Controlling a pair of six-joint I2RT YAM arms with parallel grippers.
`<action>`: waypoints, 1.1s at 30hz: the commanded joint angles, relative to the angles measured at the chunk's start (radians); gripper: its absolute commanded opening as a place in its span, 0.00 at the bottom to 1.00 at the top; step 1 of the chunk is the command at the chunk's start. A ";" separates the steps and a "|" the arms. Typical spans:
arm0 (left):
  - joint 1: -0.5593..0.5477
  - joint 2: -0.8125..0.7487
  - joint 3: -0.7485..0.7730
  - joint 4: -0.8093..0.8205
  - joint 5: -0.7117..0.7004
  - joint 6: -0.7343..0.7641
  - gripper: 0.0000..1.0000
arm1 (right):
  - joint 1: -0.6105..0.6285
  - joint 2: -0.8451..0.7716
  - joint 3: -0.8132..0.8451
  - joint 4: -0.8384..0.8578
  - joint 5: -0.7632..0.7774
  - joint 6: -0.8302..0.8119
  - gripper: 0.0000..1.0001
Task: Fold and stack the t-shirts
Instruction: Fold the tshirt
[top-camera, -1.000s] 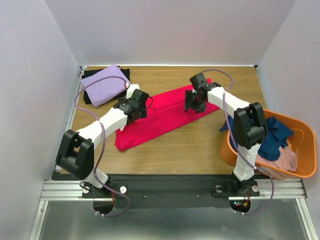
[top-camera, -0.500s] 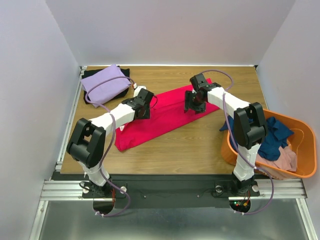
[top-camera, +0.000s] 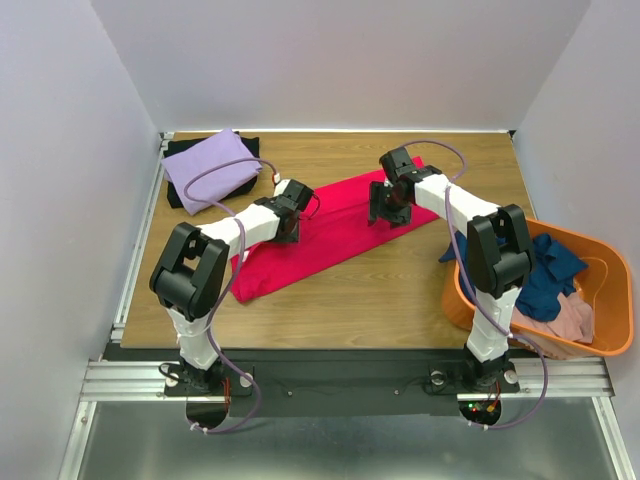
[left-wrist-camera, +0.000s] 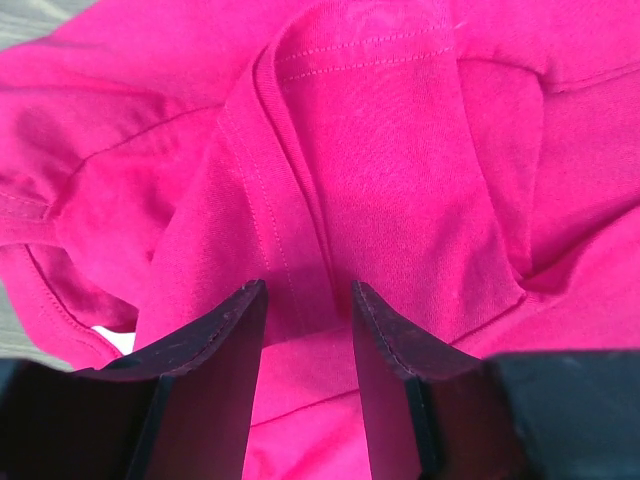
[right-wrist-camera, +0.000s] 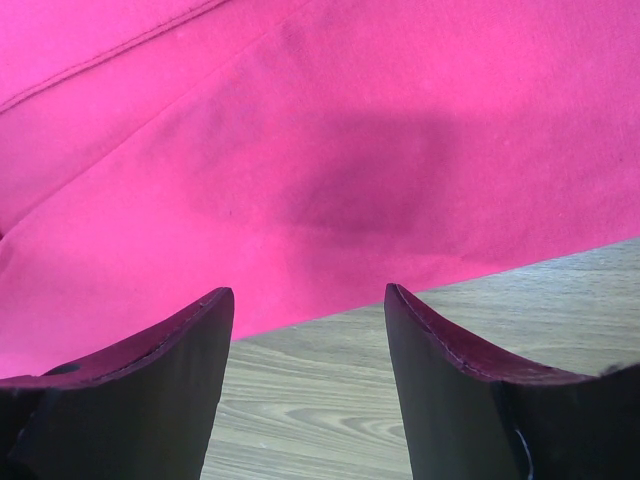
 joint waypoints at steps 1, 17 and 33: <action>-0.005 -0.006 0.038 -0.029 -0.014 0.007 0.50 | 0.004 0.006 0.015 0.029 0.002 -0.003 0.68; -0.003 0.003 0.046 -0.050 -0.042 0.020 0.03 | 0.004 0.012 0.019 0.027 0.014 -0.005 0.68; 0.190 -0.050 0.093 -0.112 -0.023 0.038 0.00 | 0.004 0.003 0.013 0.027 0.017 -0.005 0.68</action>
